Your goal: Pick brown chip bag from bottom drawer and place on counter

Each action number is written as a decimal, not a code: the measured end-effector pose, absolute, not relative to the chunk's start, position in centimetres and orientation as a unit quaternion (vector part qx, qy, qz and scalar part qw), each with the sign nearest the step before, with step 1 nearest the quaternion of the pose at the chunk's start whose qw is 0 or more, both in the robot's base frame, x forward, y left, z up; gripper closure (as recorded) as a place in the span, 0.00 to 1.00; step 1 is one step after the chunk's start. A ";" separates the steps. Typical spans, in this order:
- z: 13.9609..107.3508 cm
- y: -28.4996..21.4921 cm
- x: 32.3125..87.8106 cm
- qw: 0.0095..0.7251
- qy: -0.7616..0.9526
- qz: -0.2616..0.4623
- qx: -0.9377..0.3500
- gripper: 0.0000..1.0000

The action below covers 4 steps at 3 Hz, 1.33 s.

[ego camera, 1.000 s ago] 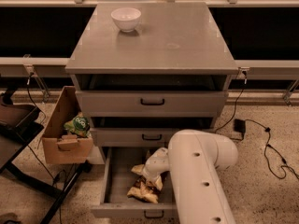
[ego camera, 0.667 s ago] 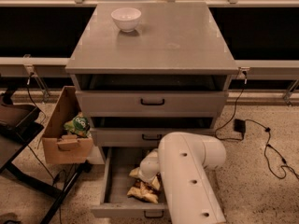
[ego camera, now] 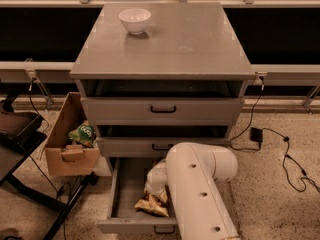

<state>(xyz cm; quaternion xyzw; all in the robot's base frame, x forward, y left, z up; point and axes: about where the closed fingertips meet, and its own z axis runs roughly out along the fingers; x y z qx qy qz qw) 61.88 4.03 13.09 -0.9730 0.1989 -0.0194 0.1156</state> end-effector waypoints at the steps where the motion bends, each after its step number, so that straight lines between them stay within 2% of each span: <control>1: 13.4 4.0 61.8 0.116 0.199 -0.019 -0.973 0.90; 2: 16.4 2.2 60.1 0.154 0.224 -0.022 -0.962 1.00; 4: 30.7 -7.7 56.4 0.217 0.324 -0.070 -0.918 1.00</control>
Offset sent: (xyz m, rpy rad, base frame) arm -0.0562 -0.0557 0.1008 0.2246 -0.0530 -0.1543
